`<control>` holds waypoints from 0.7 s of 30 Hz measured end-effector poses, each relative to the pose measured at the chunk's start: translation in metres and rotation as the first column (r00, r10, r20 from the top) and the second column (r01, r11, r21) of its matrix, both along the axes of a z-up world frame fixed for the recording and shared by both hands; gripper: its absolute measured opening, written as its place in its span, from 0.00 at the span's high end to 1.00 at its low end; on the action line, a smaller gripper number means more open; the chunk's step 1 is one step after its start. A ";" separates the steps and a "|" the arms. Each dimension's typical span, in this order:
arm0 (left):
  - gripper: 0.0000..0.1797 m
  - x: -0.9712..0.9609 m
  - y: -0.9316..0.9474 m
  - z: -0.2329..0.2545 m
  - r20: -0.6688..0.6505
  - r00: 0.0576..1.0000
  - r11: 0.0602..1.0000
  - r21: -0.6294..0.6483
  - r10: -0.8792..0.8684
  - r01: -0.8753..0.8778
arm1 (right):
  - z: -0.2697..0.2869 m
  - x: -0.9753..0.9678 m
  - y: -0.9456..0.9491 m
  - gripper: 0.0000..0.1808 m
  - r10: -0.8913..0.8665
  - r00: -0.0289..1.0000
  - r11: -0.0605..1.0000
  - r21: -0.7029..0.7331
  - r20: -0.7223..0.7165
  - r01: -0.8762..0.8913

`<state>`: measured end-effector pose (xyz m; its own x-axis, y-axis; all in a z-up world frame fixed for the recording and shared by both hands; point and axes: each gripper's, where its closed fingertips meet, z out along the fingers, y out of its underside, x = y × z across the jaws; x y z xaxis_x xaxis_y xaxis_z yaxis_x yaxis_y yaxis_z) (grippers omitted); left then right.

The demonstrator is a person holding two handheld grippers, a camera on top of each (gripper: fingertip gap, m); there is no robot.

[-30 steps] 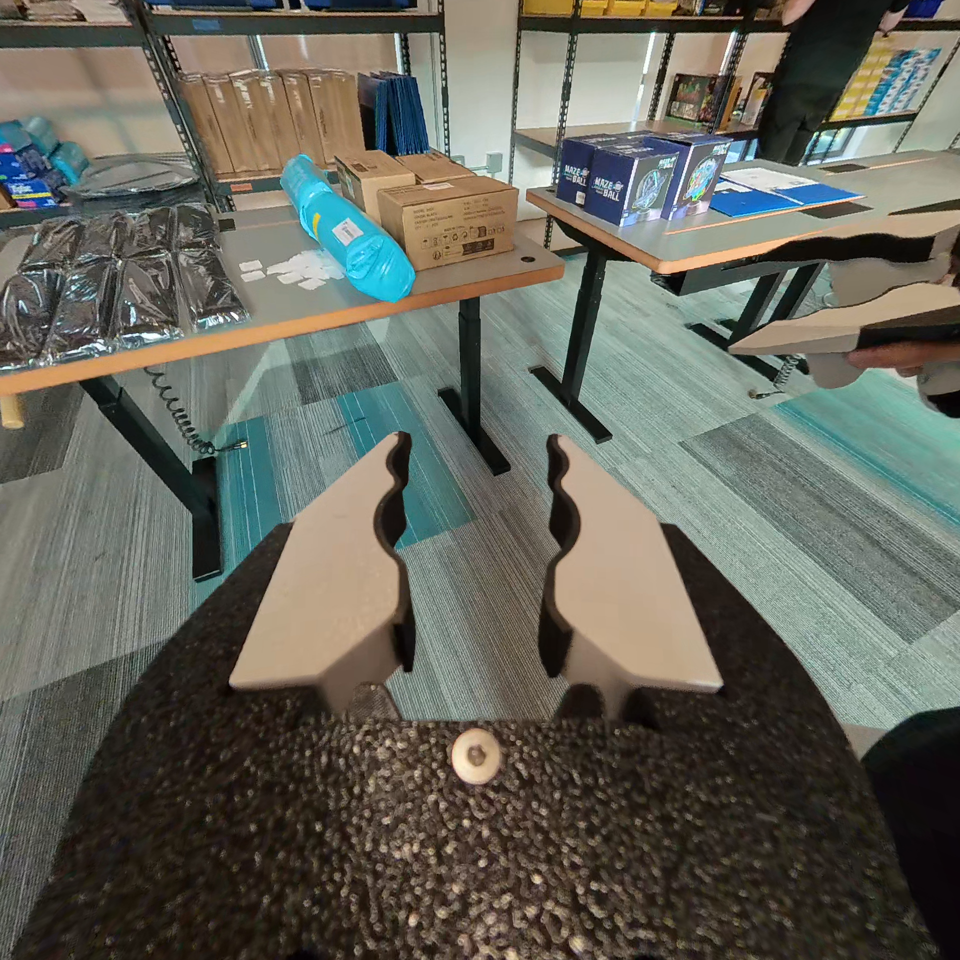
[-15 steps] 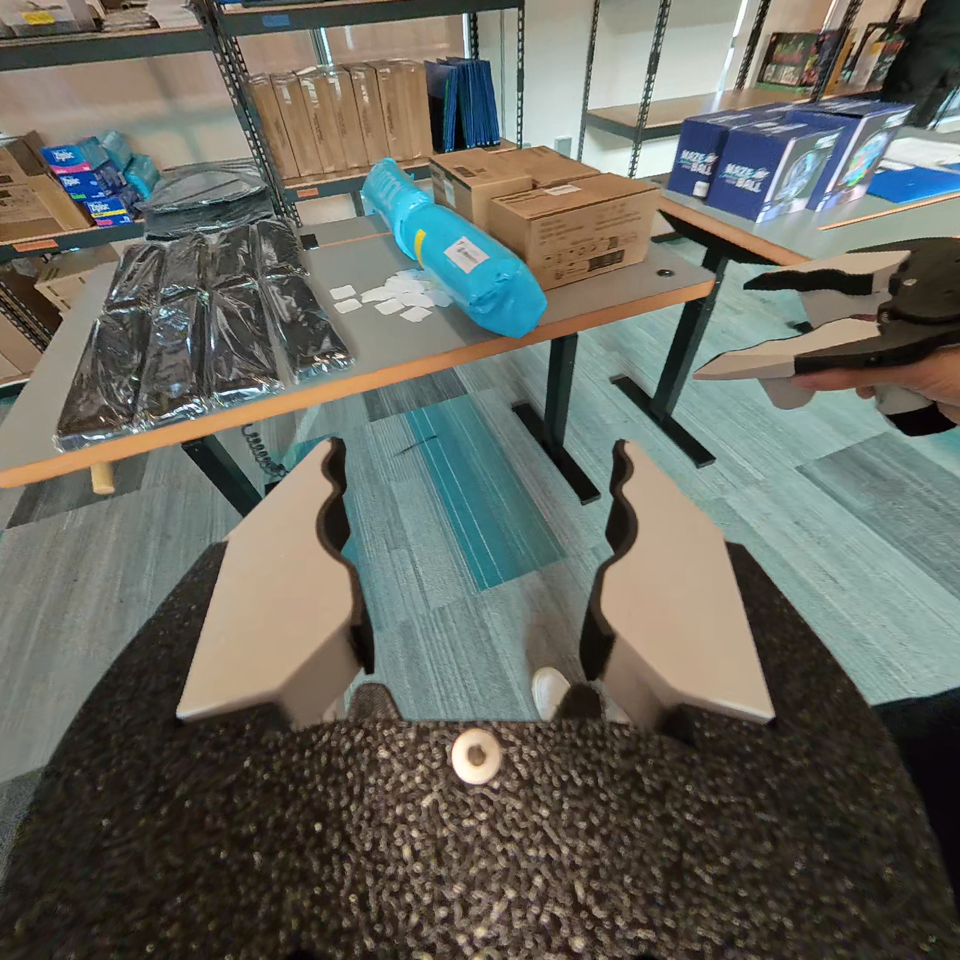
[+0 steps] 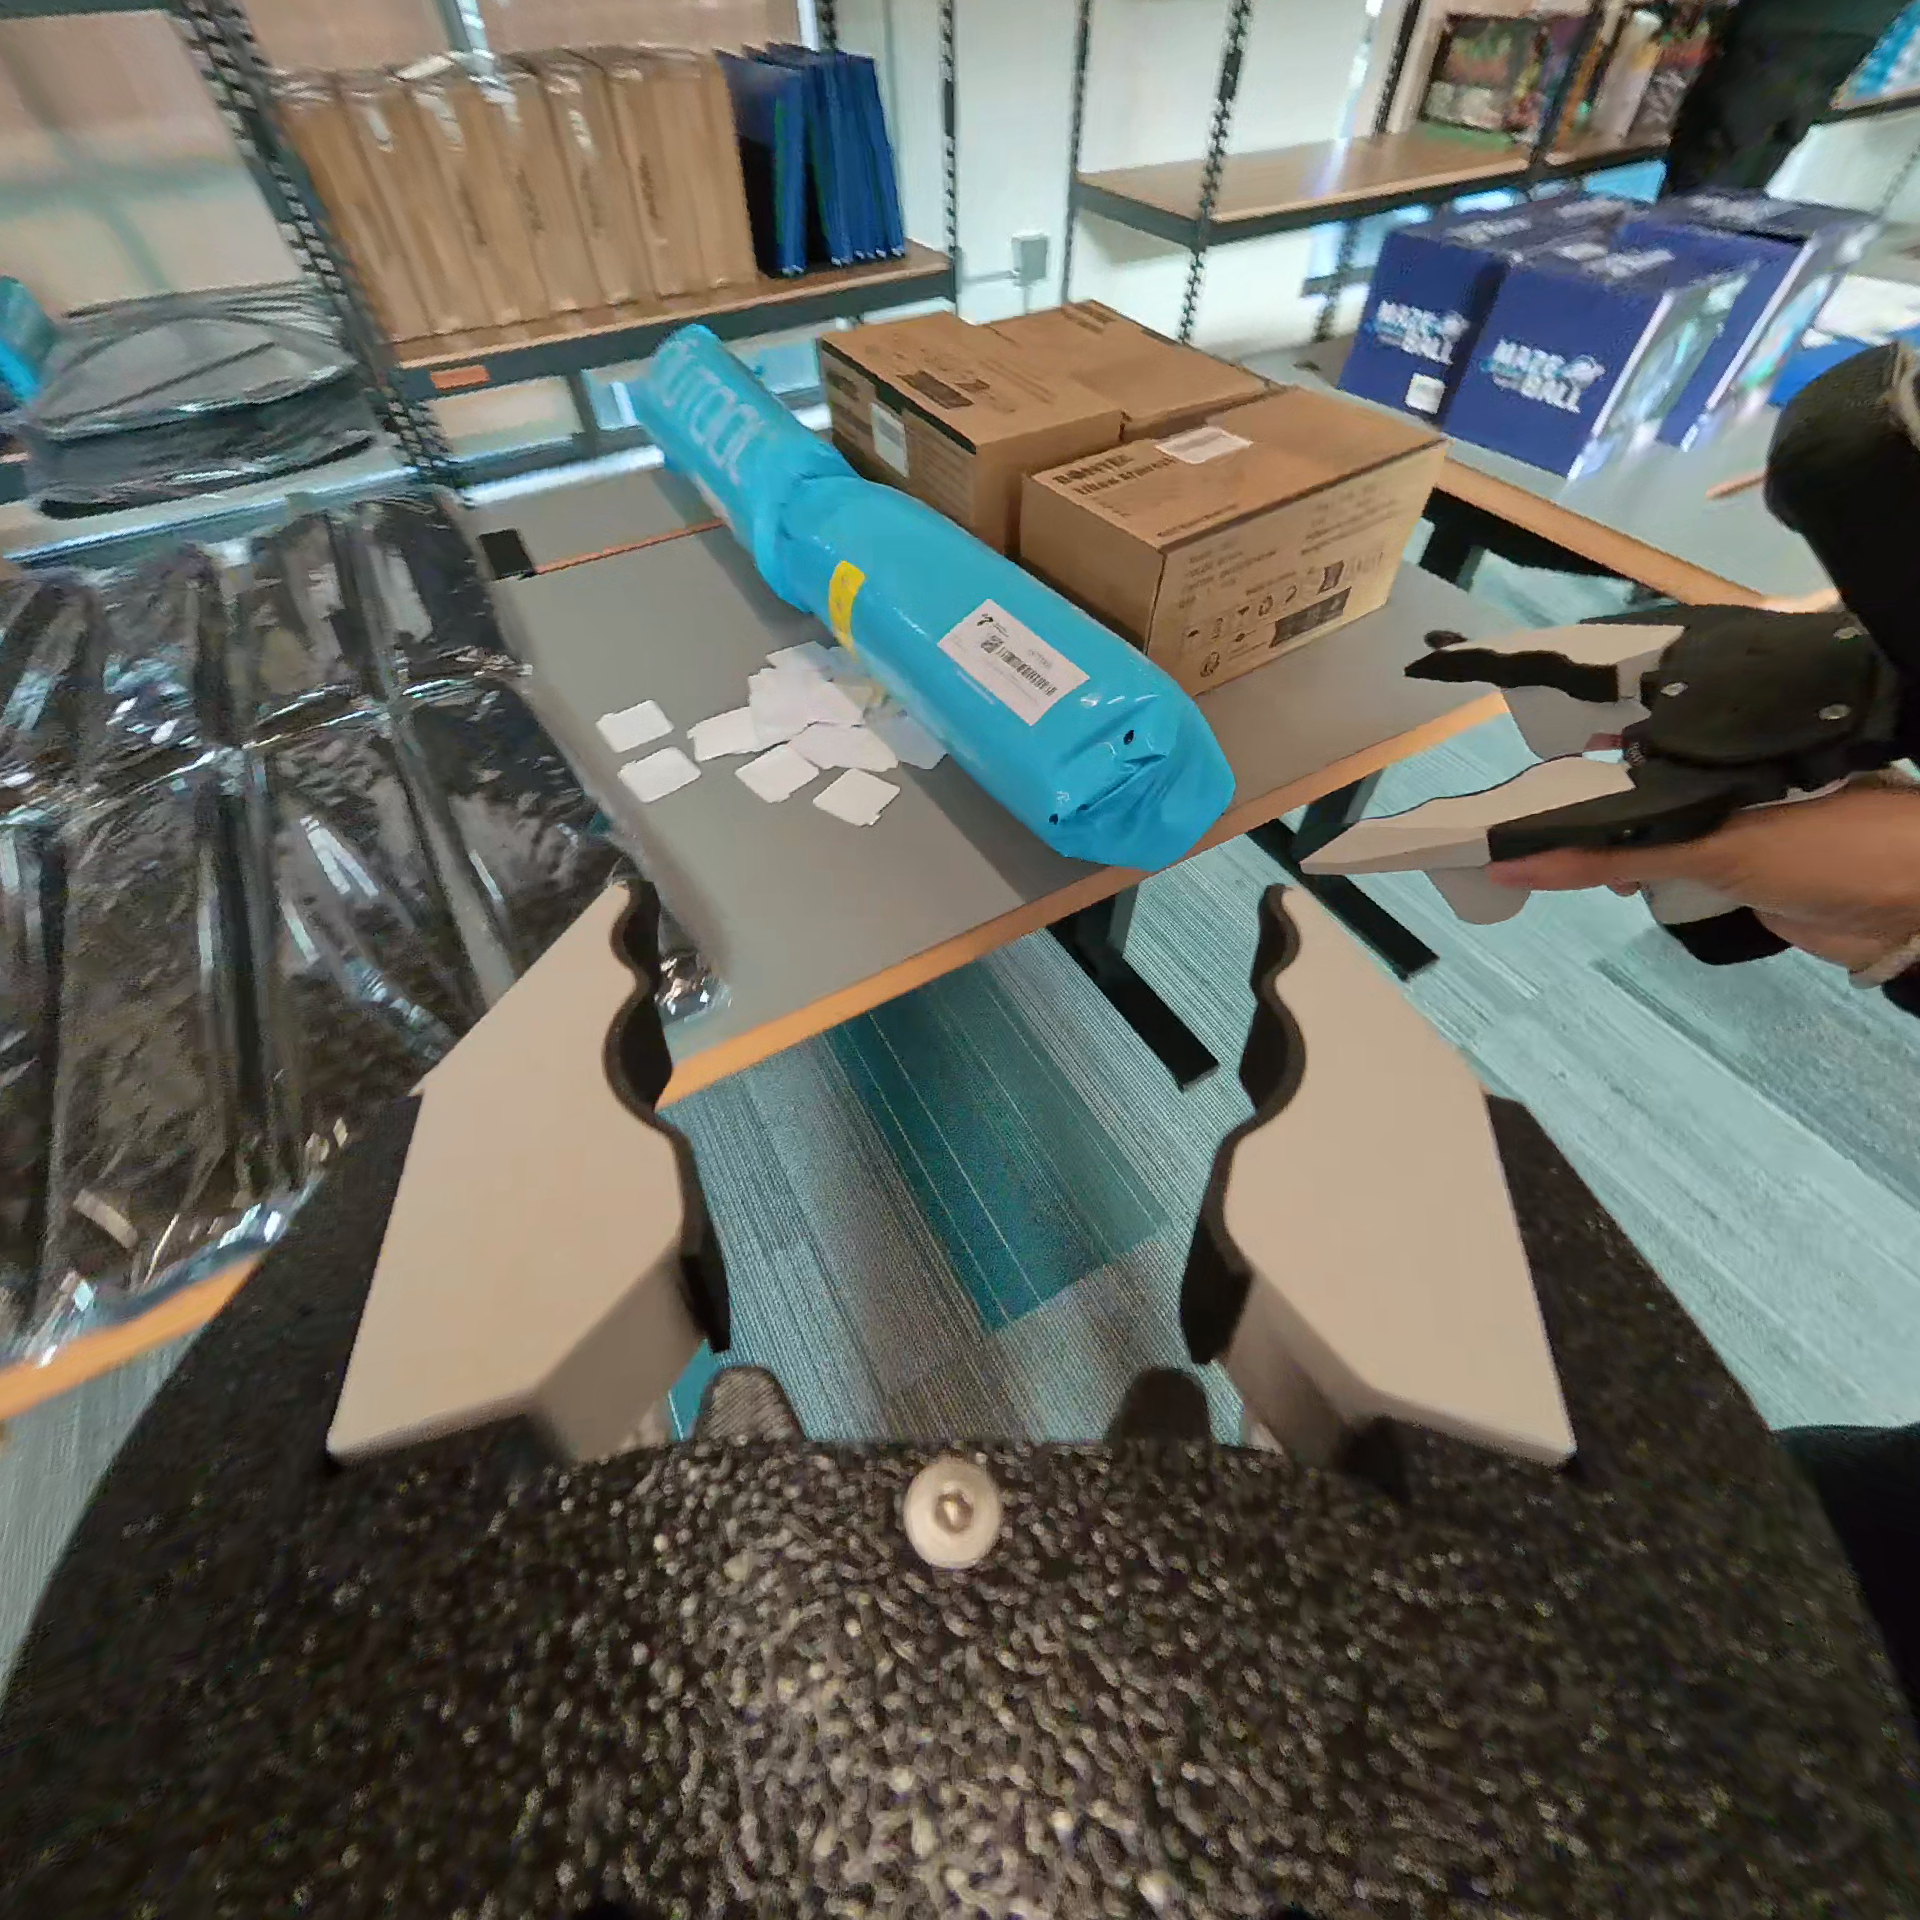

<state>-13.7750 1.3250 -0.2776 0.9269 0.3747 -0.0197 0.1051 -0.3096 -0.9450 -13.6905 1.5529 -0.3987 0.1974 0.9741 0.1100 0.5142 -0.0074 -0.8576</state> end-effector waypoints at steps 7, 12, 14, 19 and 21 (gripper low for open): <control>0.35 -0.061 0.103 -0.028 -0.015 0.955 0.952 -0.088 -0.296 0.294 | -0.024 -0.043 0.039 0.30 -0.070 0.996 0.994 -0.077 0.062 0.074; 0.32 -0.116 0.171 -0.057 -0.089 0.852 0.848 -0.194 -0.516 0.493 | -0.037 -0.080 0.073 0.29 -0.197 0.970 0.965 -0.148 0.141 0.218; 0.32 -0.135 0.196 -0.065 -0.131 0.780 0.784 -0.235 -0.612 0.575 | -0.036 -0.094 0.083 0.32 -0.248 0.956 0.943 -0.187 0.154 0.275; 0.31 -0.166 0.250 -0.088 -0.244 0.493 0.549 -0.423 -0.835 0.721 | -0.043 -0.115 0.094 0.32 -0.310 0.916 0.910 -0.200 0.254 0.364; 0.31 -0.169 0.269 -0.101 -0.274 0.335 0.431 -0.491 -0.901 0.757 | -0.049 -0.123 0.098 0.32 -0.336 0.900 0.892 -0.214 0.277 0.399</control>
